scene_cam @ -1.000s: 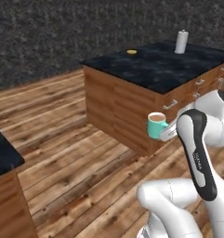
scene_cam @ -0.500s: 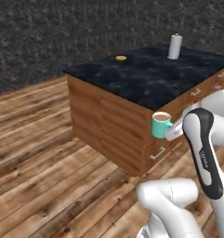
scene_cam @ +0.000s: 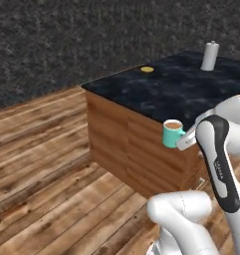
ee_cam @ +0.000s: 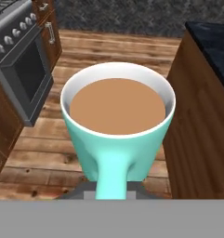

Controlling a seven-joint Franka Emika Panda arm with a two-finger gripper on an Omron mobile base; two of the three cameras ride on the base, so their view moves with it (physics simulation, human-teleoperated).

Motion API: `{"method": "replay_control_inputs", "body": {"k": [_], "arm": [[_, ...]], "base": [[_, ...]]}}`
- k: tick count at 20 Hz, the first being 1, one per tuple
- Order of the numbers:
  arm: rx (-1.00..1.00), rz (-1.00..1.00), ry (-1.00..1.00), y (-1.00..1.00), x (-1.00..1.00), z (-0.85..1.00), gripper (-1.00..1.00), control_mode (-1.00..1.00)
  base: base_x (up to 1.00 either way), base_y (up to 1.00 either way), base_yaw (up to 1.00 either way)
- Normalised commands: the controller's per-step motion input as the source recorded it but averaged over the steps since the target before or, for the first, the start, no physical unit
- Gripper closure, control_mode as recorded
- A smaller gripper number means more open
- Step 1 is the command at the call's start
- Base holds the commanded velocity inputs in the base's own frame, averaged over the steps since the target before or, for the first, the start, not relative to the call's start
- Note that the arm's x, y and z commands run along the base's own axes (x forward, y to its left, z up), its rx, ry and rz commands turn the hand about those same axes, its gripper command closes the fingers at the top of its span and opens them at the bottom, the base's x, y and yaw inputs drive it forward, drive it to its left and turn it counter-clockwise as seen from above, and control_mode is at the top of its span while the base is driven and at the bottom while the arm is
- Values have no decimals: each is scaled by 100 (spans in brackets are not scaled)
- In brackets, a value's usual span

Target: Pick the cup of tea, navigate to the dining table, and place it on the saucer.

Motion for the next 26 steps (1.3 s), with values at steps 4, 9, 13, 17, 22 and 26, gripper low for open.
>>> {"method": "replay_control_inputs", "body": {"k": [4,9,13,17,22,26], "arm": [[0,0,0,0,0,0,100,100],[0,0,0,0,0,0,100,100],[0,0,0,0,0,0,100,100],[0,0,0,0,0,0,100,100],[0,0,0,0,0,0,100,100],[0,0,0,0,0,0,100,100]], "base": [[100,79,0],[100,87,-1],[100,83,-7],[100,79,-8],[100,77,-9],[100,78,-13]]}}
